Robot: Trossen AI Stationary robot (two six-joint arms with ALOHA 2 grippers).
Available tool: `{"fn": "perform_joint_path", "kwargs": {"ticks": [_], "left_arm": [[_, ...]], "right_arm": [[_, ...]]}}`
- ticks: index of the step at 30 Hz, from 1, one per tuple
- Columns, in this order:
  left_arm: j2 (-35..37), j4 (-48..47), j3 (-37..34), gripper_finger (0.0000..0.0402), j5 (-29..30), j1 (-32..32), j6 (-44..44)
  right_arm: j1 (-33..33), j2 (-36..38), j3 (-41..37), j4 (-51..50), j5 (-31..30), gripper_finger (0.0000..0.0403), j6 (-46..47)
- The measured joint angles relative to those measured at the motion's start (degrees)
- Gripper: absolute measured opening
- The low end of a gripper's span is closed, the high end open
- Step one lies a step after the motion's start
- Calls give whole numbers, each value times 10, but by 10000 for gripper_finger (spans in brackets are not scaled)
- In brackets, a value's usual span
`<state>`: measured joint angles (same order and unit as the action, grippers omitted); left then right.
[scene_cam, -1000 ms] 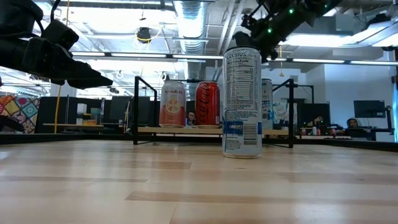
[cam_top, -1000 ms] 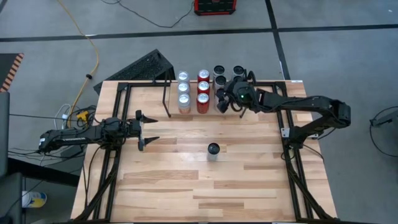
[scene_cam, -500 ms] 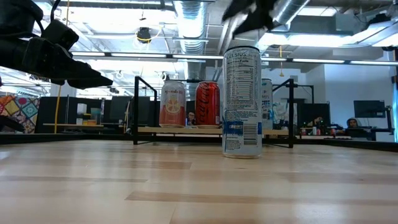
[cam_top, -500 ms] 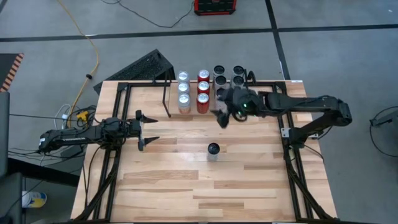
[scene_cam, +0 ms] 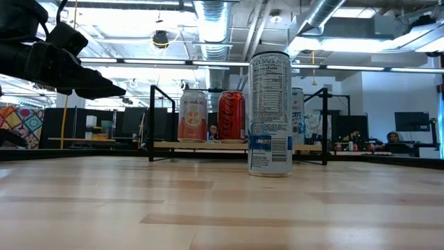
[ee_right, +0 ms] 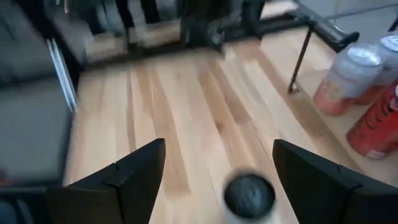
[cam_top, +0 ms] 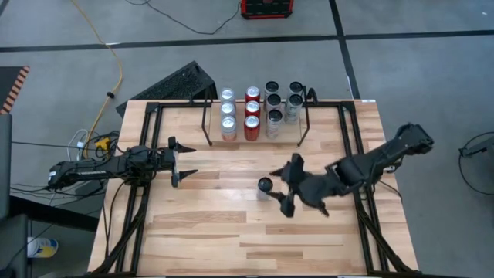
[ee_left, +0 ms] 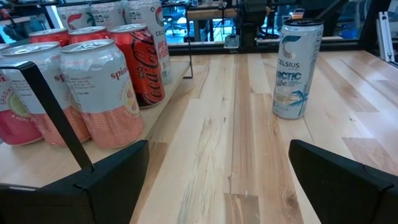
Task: Place canned beverage on shelf
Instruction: Put the white blue soda can on the shelf aligned with the other white blue soda cans
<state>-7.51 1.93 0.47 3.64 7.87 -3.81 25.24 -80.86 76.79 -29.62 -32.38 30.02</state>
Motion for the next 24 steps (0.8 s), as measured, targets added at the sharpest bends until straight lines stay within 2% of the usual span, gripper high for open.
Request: {"fn": "perform_joint_path", "kwargs": {"ticks": [5,9,15,24], "left_arm": [[0,0,0,373,0,0,0],[-1,0,0,373,1,0,0],[-1,1,0,373,1,0,0],[-1,0,0,373,1,0,0]], "right_arm": [[21,-41,-1,-21,-8,321,-60],[-10,-76,0,-11,-11,321,-73],[-55,-123,-2,-44,-12,321,34],[-44,-132,-2,-63,-8,321,79]]}}
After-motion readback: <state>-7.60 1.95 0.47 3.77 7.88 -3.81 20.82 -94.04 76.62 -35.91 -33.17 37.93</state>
